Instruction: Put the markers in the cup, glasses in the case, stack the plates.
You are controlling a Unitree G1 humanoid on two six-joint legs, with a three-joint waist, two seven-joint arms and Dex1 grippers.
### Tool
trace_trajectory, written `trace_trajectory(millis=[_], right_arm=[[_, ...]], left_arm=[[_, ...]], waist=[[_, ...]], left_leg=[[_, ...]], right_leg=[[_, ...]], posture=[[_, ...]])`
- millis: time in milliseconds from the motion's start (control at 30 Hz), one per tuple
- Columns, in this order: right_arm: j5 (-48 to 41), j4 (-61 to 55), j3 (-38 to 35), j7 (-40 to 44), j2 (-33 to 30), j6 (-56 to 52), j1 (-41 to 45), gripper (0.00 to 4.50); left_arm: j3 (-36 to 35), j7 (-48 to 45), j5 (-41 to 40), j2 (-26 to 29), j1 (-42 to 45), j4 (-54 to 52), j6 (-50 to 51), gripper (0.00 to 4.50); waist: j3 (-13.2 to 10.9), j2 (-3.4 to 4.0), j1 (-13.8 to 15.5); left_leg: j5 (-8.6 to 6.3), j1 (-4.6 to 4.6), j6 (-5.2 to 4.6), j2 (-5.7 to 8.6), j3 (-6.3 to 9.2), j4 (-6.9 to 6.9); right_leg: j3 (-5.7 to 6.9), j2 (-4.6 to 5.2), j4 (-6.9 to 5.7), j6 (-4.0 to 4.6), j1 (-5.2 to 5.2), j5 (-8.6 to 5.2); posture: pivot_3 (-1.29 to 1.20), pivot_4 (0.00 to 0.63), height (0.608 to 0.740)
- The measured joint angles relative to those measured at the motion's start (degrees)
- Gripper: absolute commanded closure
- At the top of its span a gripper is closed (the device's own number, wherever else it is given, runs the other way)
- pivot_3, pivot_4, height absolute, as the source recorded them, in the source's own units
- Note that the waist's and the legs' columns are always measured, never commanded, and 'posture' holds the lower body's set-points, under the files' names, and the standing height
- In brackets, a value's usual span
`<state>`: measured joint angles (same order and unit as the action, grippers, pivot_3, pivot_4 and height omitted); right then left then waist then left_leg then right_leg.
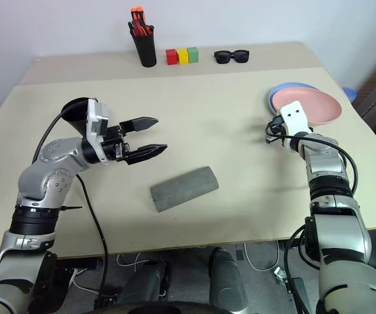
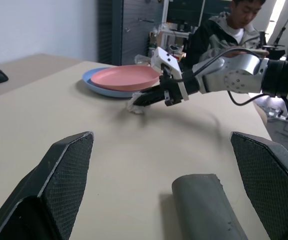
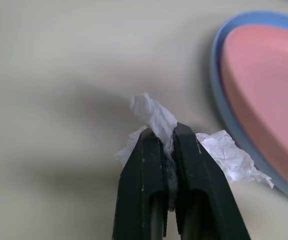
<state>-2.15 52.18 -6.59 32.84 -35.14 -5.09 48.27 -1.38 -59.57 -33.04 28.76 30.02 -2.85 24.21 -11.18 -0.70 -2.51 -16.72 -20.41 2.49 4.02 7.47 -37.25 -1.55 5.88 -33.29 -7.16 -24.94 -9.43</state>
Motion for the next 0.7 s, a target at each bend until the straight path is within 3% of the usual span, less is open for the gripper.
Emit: trace_trajectory(millis=[133, 300, 567, 700], right_arm=[[-1.12, 2.43, -2.11, -2.39, -0.16, 3.45, 3.75, 4.48], [0.94, 10.05, -3.18, -13.04, -2.54, 9.75, 10.0, 4.48], [0.05, 13.2, -3.17, -9.63, -1.57, 12.64, 11.31, 4.48], [1.24, 14.17, -2.94, -13.18, -1.68, 13.35, 11.36, 4.48]], left_arm=[[0.0, -0.01, -0.01, -0.11, 0.0, -0.01, 0.0, 0.0], [-0.04, 0.09, -0.14, 0.57, 0.01, -0.94, 0.82, 0.0], [-0.02, 0.9, -0.26, 0.51, 0.07, -2.73, 2.06, 0.0], [-0.03, 1.07, -0.51, 0.51, 0.03, -2.82, 2.75, 0.0]], waist=[[0.0, 0.0, -0.04], [-0.01, 0.01, 0.18], [-0.01, 0.02, -0.2], [-0.01, 0.01, 0.03]], left_leg=[[0.0, 0.0, 0.0, 0.0, 0.0, 0.01], [0.0, -0.04, 0.0, 0.01, 0.0, 0.02], [0.0, 0.0, -0.01, 0.0, -0.02, 0.04], [0.0, -0.02, -0.01, 0.01, -0.01, 0.02]], right_leg=[[0.0, 0.0, 0.0, 0.0, 0.0, 0.0], [-0.01, 0.0, 0.05, 0.0, 0.0, 0.0], [-0.01, 0.0, 0.04, 0.0, 0.0, 0.0], [-0.01, 0.0, 0.04, 0.0, 0.0, 0.0]], posture=[[0.0, 0.15, 0.74], [0.0, 0.15, 0.74], [0.0, 0.15, 0.74], [0.0, 0.15, 0.74]])
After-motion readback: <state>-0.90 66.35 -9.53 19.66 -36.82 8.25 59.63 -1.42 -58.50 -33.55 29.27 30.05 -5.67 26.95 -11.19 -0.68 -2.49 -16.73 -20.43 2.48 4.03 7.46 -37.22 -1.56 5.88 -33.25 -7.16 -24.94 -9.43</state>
